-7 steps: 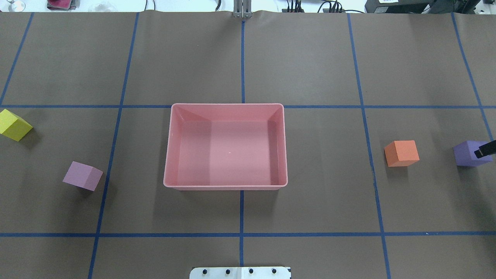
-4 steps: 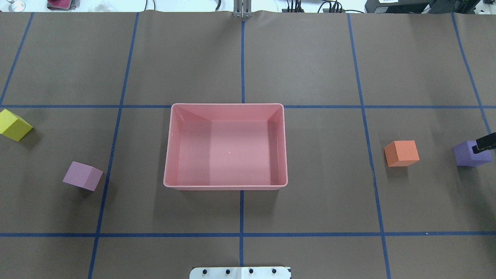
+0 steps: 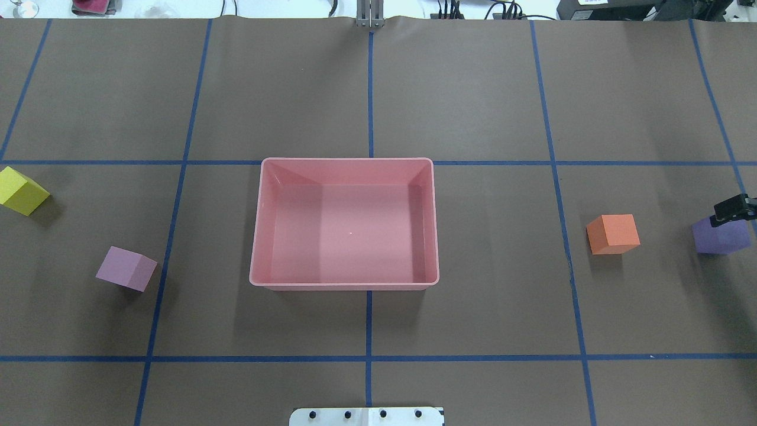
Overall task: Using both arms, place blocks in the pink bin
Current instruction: 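Lower the right gripper over the purple cube and close on it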
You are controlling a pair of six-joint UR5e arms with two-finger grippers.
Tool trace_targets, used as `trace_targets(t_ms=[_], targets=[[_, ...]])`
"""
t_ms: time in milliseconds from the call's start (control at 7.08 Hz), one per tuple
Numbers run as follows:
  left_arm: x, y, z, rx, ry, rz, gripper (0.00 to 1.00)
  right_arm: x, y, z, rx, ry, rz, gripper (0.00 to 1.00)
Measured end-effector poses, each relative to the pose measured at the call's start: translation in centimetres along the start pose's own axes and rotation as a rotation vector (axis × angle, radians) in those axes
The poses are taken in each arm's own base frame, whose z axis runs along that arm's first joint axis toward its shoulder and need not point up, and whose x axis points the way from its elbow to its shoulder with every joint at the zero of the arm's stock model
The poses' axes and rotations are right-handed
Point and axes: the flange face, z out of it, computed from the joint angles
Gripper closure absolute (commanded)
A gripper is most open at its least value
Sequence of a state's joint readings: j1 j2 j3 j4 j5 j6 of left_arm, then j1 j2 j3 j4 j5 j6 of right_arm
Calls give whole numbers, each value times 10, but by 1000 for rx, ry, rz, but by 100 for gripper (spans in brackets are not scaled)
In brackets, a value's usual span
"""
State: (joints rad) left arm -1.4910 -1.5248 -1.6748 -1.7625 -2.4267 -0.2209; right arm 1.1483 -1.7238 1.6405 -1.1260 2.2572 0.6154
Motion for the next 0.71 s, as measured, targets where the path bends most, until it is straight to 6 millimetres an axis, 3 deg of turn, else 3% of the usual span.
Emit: trace_targets(t_ms=[282, 424, 565, 706], targets=[[0, 0, 0, -1, 0, -1, 0, -7, 3, 10, -21, 4, -15, 2], [0, 0, 0, -1, -1, -1, 0, -7, 4, 15, -30, 7, -20, 10], [0, 0, 0, -1, -1, -1, 0, -4, 5, 20, -38, 12, -21, 31], [-1, 0, 0, 0, -1, -1, 0, -1, 6, 25, -41, 13, -22, 85]])
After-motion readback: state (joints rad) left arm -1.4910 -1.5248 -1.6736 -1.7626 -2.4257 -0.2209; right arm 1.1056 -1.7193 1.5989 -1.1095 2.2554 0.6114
